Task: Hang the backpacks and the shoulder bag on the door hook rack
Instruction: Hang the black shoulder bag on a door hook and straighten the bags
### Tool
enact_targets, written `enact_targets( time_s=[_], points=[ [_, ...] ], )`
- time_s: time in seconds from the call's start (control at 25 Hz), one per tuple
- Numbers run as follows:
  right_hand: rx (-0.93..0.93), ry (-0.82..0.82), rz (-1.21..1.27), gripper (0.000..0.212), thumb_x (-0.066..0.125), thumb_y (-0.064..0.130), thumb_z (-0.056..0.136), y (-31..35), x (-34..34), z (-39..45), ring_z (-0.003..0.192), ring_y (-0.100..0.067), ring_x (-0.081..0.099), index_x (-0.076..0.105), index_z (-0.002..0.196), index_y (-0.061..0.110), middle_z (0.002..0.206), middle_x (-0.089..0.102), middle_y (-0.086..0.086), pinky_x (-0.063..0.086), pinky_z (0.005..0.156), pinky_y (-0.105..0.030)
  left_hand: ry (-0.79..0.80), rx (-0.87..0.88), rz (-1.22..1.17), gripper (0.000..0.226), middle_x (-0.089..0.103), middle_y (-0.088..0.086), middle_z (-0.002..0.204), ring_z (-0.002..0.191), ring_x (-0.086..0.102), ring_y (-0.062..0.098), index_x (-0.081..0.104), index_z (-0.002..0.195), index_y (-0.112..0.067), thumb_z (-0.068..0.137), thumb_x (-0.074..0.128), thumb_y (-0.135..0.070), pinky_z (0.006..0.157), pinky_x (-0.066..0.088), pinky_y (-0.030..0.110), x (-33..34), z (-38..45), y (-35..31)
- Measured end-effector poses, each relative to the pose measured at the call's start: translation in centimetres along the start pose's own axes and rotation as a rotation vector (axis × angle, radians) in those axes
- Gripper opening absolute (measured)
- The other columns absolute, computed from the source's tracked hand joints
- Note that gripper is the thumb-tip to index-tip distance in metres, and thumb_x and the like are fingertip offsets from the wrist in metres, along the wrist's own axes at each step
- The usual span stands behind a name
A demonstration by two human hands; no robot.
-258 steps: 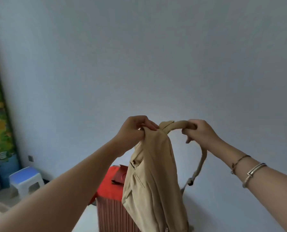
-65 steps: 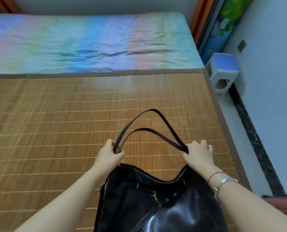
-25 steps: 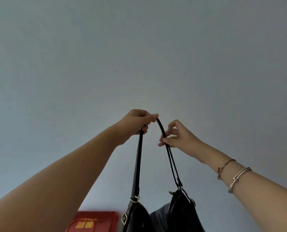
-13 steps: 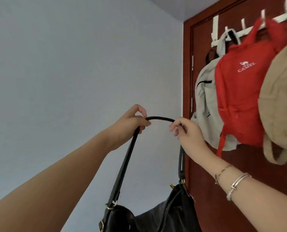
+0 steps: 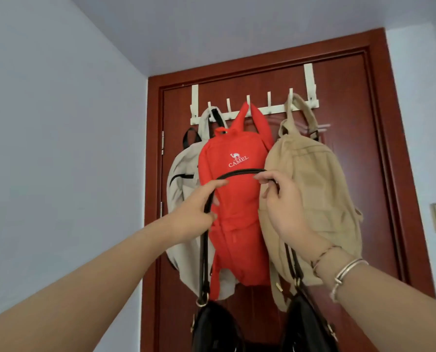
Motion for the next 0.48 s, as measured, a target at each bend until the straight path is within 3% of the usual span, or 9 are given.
enact_targets(
  time_s=[0.12, 0.2, 0.32, 0.48],
  points=[
    [-0.03, -0.018, -0.05, 0.037, 0.033, -0.01, 0.085, -3.6, -4.7, 5.3, 0.075, -0.01, 0.05, 0.06, 0.094, 0.012, 0.092, 0.059, -0.003, 0.04, 0.075, -0.028, 0.003, 0.075, -0.038, 0.068, 0.05, 0.001, 0.115, 0.06, 0.047, 0.006, 0.037, 0.14, -0.03, 0.086, 0.045, 0.011, 0.053, 0.047, 0.015, 3.0, 7.6, -3.6],
    [-0.054, -0.012, -0.129, 0.034, 0.034, -0.006, 0.085, -5.7, -7.7, 9.4, 0.074, -0.01, 0.051, 0.058, 0.094, 0.018, 0.093, 0.059, 0.004, 0.042, 0.073, -0.031, -0.005, 0.113, -0.093, 0.067, 0.053, 0.001, 0.124, 0.069, 0.051, 0.011, 0.039, 0.139, -0.026, 0.085, 0.043, 0.014, 0.045, 0.043, 0.014, 5.3, 12.8, -5.9],
    [-0.089, 0.053, -0.272, 0.034, 0.035, -0.001, 0.086, -8.9, -11.0, 15.5, 0.079, -0.015, 0.053, 0.055, 0.093, 0.025, 0.098, 0.062, 0.002, 0.046, 0.073, -0.039, -0.066, 0.138, -0.209, 0.062, 0.055, 0.006, 0.125, 0.077, 0.051, 0.016, 0.046, 0.135, -0.019, 0.085, 0.033, 0.016, 0.047, 0.037, 0.023, 7.4, 20.3, -8.1],
    [-0.167, 0.136, -0.306, 0.039, 0.039, -0.006, 0.084, -11.4, -12.6, 22.1, 0.072, 0.003, 0.057, 0.053, 0.103, 0.025, 0.104, 0.059, 0.0, 0.044, 0.062, -0.015, -0.169, 0.167, -0.384, 0.054, 0.058, 0.001, 0.109, 0.063, 0.048, 0.008, 0.052, 0.127, -0.019, 0.088, 0.03, 0.01, 0.043, 0.032, 0.019, 8.9, 29.4, -10.5]
  ],
)
Point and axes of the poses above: each hand's wrist, its own z-axis towards the middle knuckle, its own x-axis out of the palm, y = z × x, the point moved 10 cm from there along z, towards the middle knuckle
